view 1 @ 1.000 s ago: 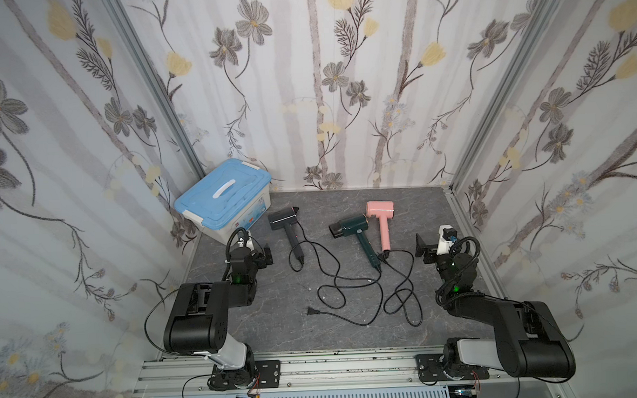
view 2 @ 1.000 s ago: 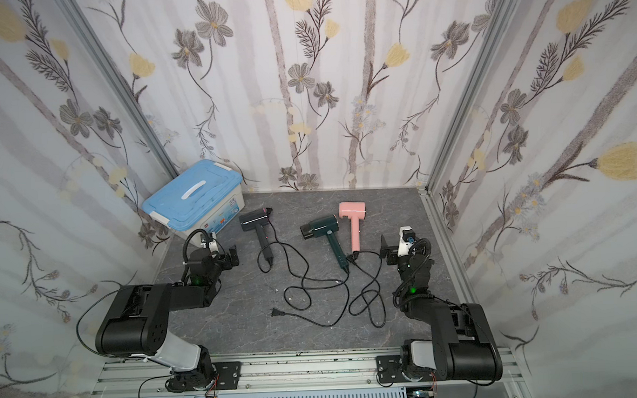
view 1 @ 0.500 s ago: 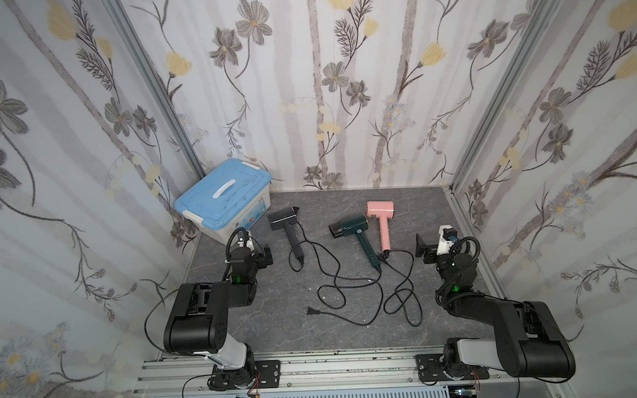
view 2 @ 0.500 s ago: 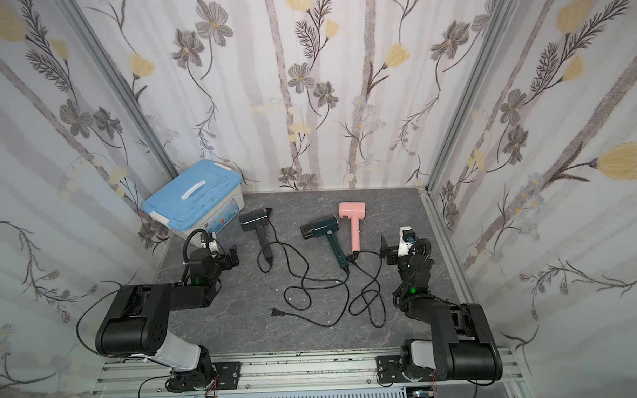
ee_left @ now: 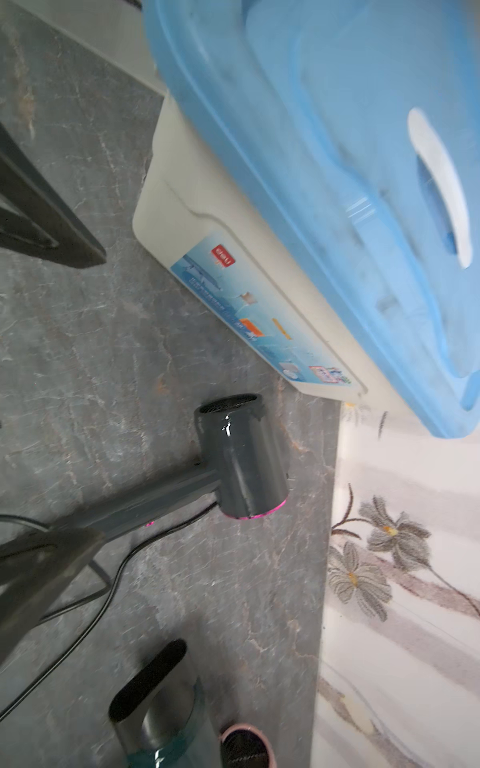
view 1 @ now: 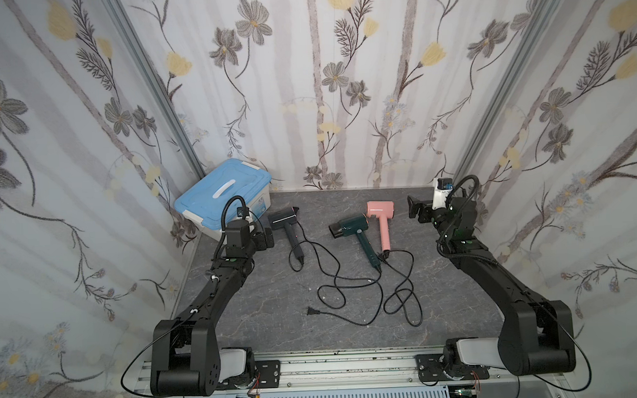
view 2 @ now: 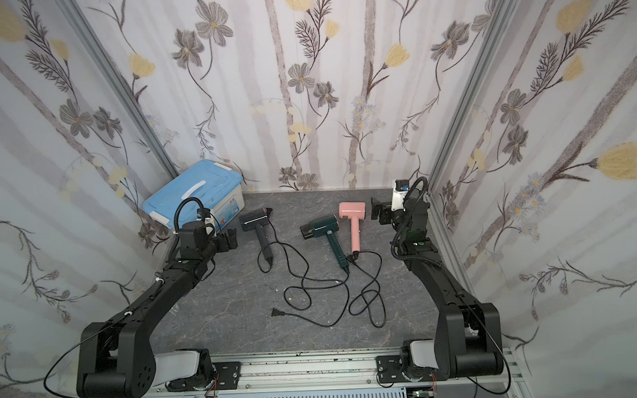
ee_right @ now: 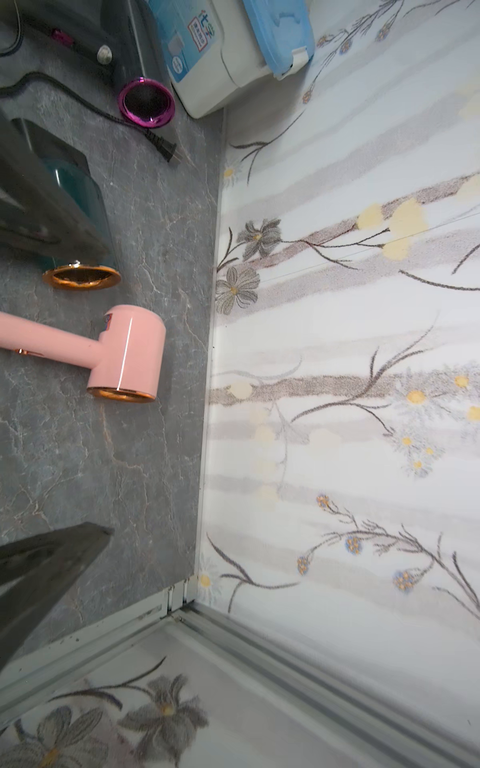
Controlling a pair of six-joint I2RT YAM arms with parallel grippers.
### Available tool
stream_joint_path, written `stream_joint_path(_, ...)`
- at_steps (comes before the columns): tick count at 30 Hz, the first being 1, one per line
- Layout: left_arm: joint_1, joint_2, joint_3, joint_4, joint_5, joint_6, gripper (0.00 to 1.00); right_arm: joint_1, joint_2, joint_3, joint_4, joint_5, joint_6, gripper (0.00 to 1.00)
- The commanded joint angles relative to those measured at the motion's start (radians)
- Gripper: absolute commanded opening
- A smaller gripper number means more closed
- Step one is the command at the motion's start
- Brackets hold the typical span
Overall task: Wrap the cord around the hair dryer
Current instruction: Pick up the hair dryer from the center of the board.
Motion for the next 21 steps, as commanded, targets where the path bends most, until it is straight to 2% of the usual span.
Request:
stream_joint_path(1, -0.026, 0.02, 0.054, -0.225, 0.08, -0.077, 1.0, 0.054, 0.12, 0.169, -0.398, -0.004, 0.043, 1.0)
stream_joint_path(7, -0.095, 0.083, 0.139, -0.342, 0.186, -0.142, 1.0, 0.118, 0.312, 0.399, -0.642, -0.057, 0.108, 1.0)
stream_joint_path(13, -0.134, 0.125, 0.171, -0.352, 0.323, -0.182, 1.0, 0.155, 0.44, 0.439, -0.706, -0.043, 0.162, 0.97)
stream_joint_path(21, -0.188, 0.163, 0.183, -0.348, 0.387, -0.182, 1.0, 0.174, 0.547, 0.471, -0.769, 0.01, 0.193, 0.92)
